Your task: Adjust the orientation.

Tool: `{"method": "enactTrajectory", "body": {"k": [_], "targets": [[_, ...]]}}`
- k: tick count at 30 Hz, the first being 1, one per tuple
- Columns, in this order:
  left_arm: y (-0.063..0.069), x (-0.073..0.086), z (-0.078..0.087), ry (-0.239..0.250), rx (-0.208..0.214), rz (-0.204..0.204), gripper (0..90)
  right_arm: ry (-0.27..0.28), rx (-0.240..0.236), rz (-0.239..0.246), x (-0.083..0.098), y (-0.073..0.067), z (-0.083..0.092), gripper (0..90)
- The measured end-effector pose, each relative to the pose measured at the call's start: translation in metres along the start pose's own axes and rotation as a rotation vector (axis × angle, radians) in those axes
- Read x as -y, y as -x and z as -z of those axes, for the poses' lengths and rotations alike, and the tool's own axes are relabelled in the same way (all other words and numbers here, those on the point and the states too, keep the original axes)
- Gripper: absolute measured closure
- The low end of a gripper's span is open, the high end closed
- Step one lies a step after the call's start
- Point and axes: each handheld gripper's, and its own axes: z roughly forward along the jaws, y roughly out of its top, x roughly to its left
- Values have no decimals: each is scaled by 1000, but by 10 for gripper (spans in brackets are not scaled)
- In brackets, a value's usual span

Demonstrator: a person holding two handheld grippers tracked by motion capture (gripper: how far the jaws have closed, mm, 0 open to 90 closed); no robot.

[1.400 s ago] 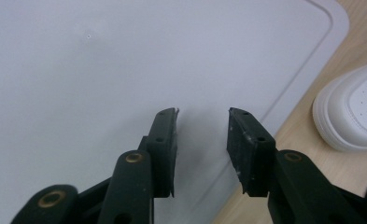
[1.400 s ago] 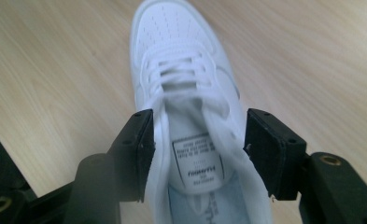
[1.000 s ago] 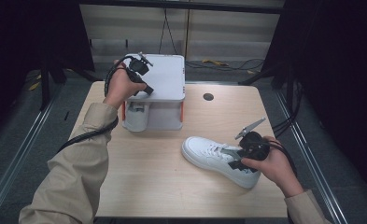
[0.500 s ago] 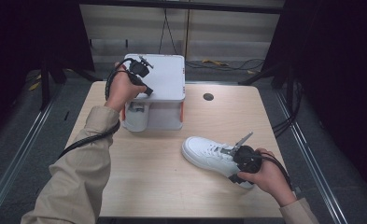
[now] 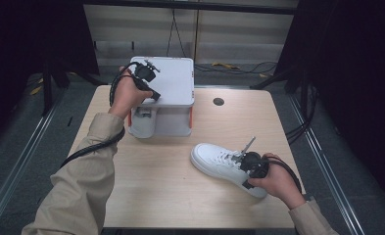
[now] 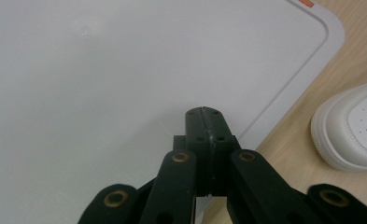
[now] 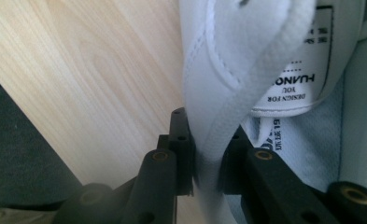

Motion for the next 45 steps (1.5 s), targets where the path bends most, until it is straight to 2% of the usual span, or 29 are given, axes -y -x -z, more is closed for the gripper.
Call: {"method": "enactTrajectory", "body": {"k": [3, 6, 8, 9, 10, 11, 13, 16, 20, 21, 27, 31, 34, 35, 37, 41, 43, 45], "targets": [[1, -1, 0, -5, -6, -5, 900, -4, -17, -24, -2, 1, 1, 814], [-1, -1, 1, -5, 0, 8, 900, 3, -16, -8, -5, -2, 5, 819], [-3, 0, 4, -21, -2, 29, 894, 26, -11, -7, -9, -4, 10, 822], [-4, 1, 7, -24, -12, 28, 892, 41, -10, -7, -11, -6, 14, 824], [-8, 6, 14, -19, -8, 40, 900, 63, 6, -5, -15, -8, 23, 826], [-8, 6, 14, -19, -8, 40, 900, 63, 6, -5, -15, -8, 23, 826], [-14, 11, 22, -15, -42, 55, 900, 93, 8, -14, -20, -10, 30, 828], [-22, 21, 29, -26, -50, 58, 900, 117, 20, -20, -29, -13, 39, 828], [-23, 28, 27, -32, -39, 72, 900, 156, 28, -20, -47, -16, 48, 827], [-23, 30, 26, -20, -40, 69, 900, 168, 31, -29, -53, -16, 49, 827], [-23, 33, 25, -4, -39, 78, 900, 224, 52, -36, -101, -17, 42, 827], [-23, 33, 25, -10, -42, 57, 900, 249, 63, -54, -128, -16, 35, 826], [-23, 34, 24, 7, -36, 63, 900, 258, 82, -74, -139, -16, 28, 825], [-23, 35, 25, 9, -36, 54, 900, 259, 90, -79, -142, -16, 25, 825], [-23, 36, 25, 14, -37, 58, 900, 242, 89, -84, -147, -18, 18, 825], [-22, 37, 24, 23, -44, 55, 900, 214, 130, -37, -149, -29, 10, 818], [-21, 37, 24, 23, -49, 49, 900, 193, 92, -39, -148, -33, 0, 815], [-21, 37, 24, 26, -51, 50, 900, 189, 75, -43, -148, -36, -5, 815]]}}
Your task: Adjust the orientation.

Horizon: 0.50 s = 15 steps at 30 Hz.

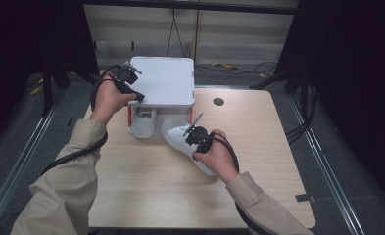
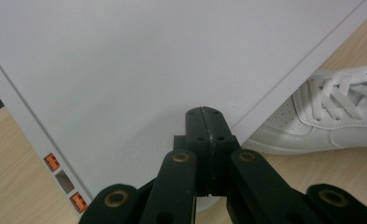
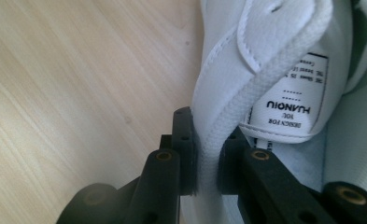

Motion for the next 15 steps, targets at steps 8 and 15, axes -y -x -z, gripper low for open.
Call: {"method": "enactTrajectory", "body": {"k": [8, 15], "targets": [[0, -2, 0, -15, -2, -2, 900, -38, -56, 17, 13, 5, -11, 758], [-1, -1, 0, -6, 4, 4, 900, -18, -85, 129, 21, 1, 8, 539]]}}
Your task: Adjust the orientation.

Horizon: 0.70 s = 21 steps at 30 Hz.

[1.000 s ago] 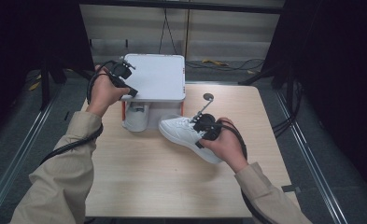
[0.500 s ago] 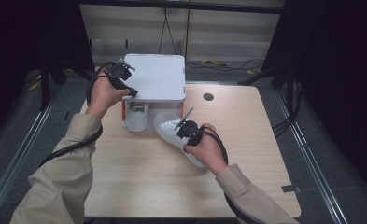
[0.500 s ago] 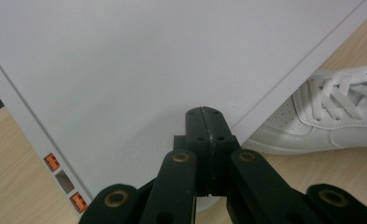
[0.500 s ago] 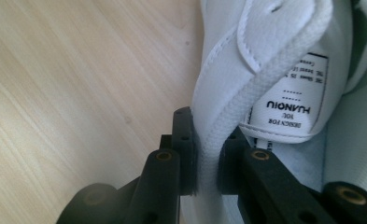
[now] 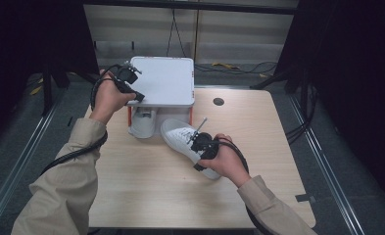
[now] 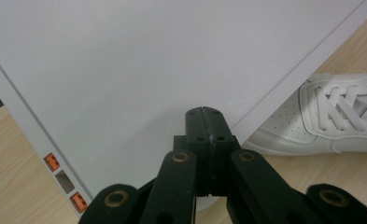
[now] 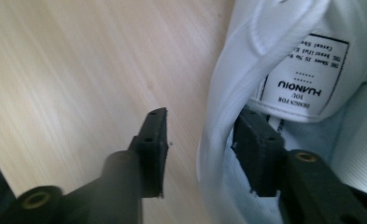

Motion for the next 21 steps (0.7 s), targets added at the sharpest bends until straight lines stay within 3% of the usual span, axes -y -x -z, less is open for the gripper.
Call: {"method": "enactTrajectory", "body": {"k": [4, 7, 9, 11, 12, 13, 16, 18, 21], "targets": [[-1, 2, 0, 11, 3, 9, 900, -9, 10, 20, 14, 3, 8, 486], [-1, 3, 0, 22, 7, 15, 900, -19, 17, 55, 25, 4, 0, 456], [-1, 3, 0, 23, 7, 18, 900, -36, 32, 73, 27, 2, -9, 500], [-1, 3, 0, 23, 7, 16, 900, -46, 63, 101, 24, 1, -16, 692], [-1, 4, 0, 24, 6, 16, 900, -50, 76, 95, 22, 1, -17, 715], [-1, 4, 0, 23, 7, 16, 900, -67, 56, 71, 19, 2, -17, 753], [-2, 4, 0, 27, 11, 19, 900, -91, 42, 65, 15, -1, -17, 787], [-2, 4, 0, 27, 13, 17, 900, -36, -13, 29, 12, -6, -15, 795], [-1, 4, 0, 28, 10, 17, 900, 17, -33, 12, -2, -15, -6, 796]]}}
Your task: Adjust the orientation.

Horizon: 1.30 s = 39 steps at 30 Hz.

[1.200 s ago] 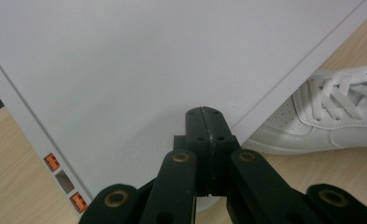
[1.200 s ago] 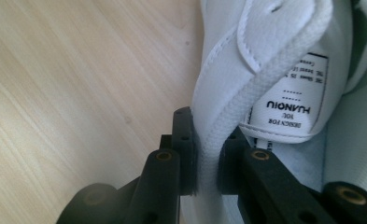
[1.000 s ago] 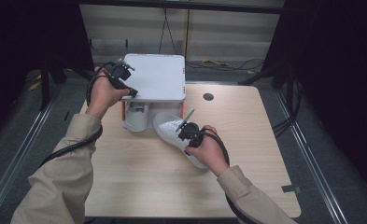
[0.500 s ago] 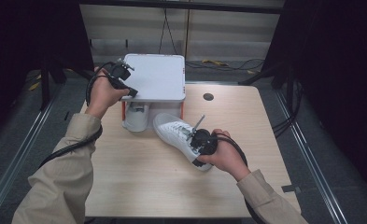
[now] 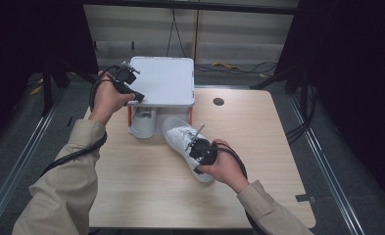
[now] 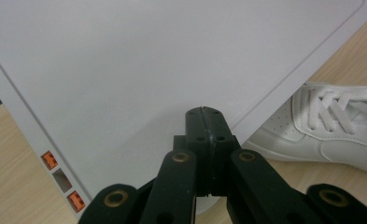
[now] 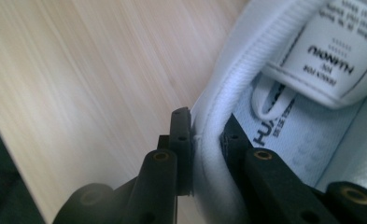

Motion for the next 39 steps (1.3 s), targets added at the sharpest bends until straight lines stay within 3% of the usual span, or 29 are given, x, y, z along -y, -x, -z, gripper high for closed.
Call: {"method": "enactTrajectory", "body": {"k": [2, 5, 12, 13, 16, 19, 22, 25, 27, 31, 35, 39], "targets": [[1, 1, -1, 10, -5, -1, 900, 46, -19, -37, -8, -5, 3, 793], [1, 1, 0, 13, -2, -7, 900, 71, -2, -32, -21, -10, 5, 789], [1, 3, -1, 28, 8, -7, 900, 119, 18, -81, -54, -5, -7, 758], [0, 3, -1, 33, 11, -8, 900, 113, 5, -89, -59, -4, -10, 762], [1, 4, -1, 39, 11, -6, 900, 103, 55, -84, -75, -5, -20, 749], [1, 5, -1, 46, 9, -2, 900, 79, 72, -66, -84, -4, -28, 741], [2, 6, -2, 57, 16, -7, 900, 85, 66, -69, -85, -2, -32, 718], [1, 6, -2, 63, 19, -4, 900, 106, 47, -58, -81, -3, -33, 604], [0, 7, -2, 66, 22, 6, 900, 121, 42, -60, -78, -3, -33, 586], [1, 5, -2, 55, 17, 2, 900, 159, 5, -62, -70, -3, -17, 493], [4, 2, -3, 34, 0, -6, 900, 162, -5, -42, -60, -8, 2, 495], [5, 0, -3, 25, -8, -7, 900, 158, 1, -7, -47, -14, 22, 603]]}}
